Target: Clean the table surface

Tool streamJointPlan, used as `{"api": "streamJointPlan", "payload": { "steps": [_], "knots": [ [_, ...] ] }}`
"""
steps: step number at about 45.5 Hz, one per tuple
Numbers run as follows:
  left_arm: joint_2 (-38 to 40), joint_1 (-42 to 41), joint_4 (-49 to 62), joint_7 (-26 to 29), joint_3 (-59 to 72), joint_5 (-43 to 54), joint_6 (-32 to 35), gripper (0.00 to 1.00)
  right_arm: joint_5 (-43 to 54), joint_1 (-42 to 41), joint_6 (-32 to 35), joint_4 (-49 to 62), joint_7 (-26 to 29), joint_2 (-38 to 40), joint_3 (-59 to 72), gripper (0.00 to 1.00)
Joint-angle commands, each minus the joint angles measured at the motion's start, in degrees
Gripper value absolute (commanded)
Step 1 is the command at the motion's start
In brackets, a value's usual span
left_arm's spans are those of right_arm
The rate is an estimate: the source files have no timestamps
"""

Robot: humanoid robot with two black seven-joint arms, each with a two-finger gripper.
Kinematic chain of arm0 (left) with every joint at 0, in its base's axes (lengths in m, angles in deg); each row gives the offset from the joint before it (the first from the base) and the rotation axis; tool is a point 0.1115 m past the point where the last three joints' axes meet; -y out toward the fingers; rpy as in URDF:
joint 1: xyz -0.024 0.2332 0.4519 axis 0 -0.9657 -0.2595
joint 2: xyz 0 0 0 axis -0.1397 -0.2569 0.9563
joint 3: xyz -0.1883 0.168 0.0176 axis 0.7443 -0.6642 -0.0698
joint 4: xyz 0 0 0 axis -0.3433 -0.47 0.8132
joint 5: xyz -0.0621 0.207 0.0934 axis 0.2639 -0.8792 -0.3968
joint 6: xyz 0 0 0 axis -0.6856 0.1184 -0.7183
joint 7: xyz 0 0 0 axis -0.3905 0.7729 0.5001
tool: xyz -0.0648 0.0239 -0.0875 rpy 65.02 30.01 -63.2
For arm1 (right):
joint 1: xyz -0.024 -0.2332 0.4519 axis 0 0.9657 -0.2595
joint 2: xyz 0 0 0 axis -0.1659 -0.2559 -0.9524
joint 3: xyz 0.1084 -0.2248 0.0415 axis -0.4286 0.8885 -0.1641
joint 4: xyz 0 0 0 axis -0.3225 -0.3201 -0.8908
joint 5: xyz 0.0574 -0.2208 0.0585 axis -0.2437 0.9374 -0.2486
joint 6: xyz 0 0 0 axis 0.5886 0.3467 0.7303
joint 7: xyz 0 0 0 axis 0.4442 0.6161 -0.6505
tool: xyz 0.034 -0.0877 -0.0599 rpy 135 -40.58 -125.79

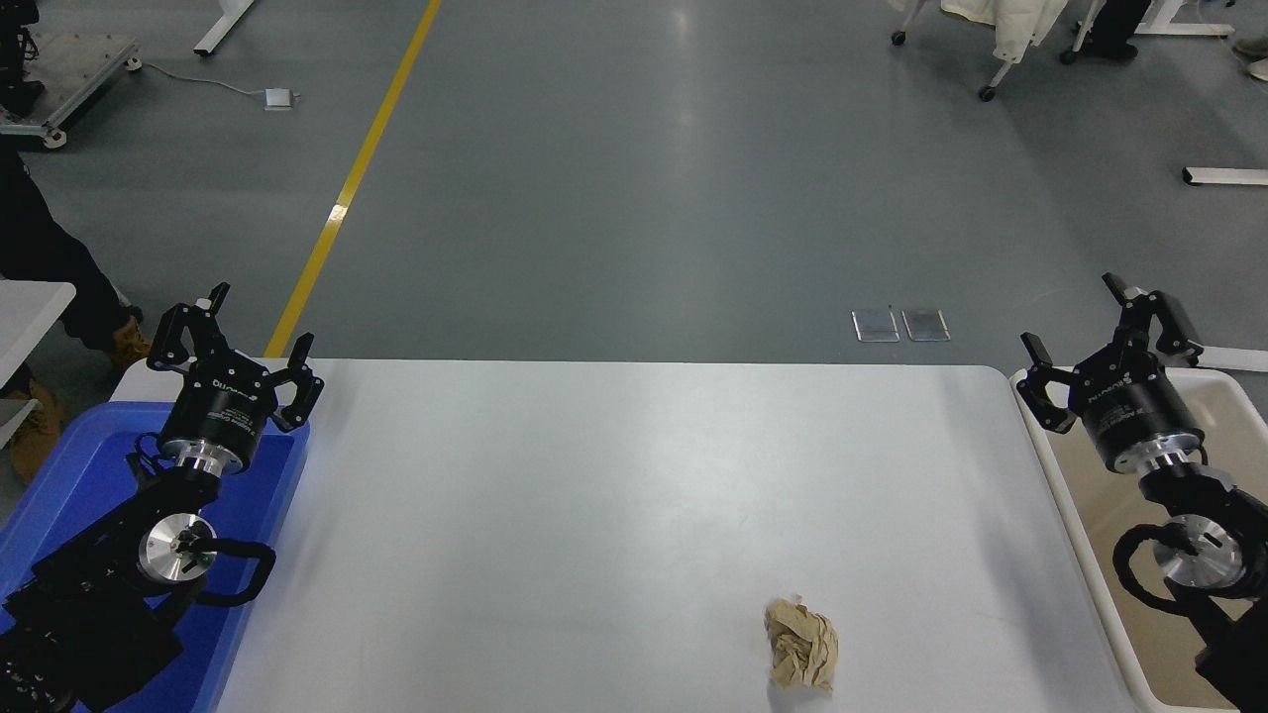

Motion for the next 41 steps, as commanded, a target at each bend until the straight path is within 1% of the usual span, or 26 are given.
{"api": "streamJointPlan", "payload": {
  "steps": [1, 9, 15, 19, 26, 29, 32, 41],
  "knots": [
    [0.02, 0.0, 0.0, 0.0, 0.0, 0.01, 0.05, 1.0, -0.08, -1.99, -0.26, 1.76, -0.25, 0.61, 0.57, 0.99],
    [0.02, 0.0, 0.0, 0.0, 0.0, 0.01, 0.04, 1.0, -0.08, -5.24, -0.09, 5.54, -0.08, 3.24, 3.11, 0.99],
    [0.02, 0.0, 0.0, 0.0, 0.0, 0.01, -0.04, 1.0, -0.08, -8.22, 0.0, 8.88, 0.01, 6.23, 12.42, 0.99],
    [0.02, 0.0, 0.0, 0.0, 0.0, 0.01, -0.04, 1.0, -0.17, -10.07, 0.0, 8.88, 0.01, 6.76, 18.14, 0.99],
    [0.02, 0.0, 0.0, 0.0, 0.0, -0.08, 0.04, 1.0, -0.08, -14.2, -0.26, 8.88, 0.1, 8.16, 21.66, 0.99],
    [0.02, 0.0, 0.0, 0.0, 0.0, 0.01, -0.04, 1.0, 0.09, -17.36, -0.18, 8.79, 0.36, 10.01, 25.25, 0.99],
    [0.02, 0.0, 0.0, 0.0, 0.0, 0.01, 0.04, 1.0, 0.8, -21.84, 0.0, 8.71, 0.54, 11.5, 31.66, 0.99],
    [-0.07, 0.0, 0.0, 0.0, 0.0, 0.01, 0.04, 1.0, 2.29, -39.5, 0.53, 8.71, 0.72, 11.95, 59.86, 0.99]
  ]
}}
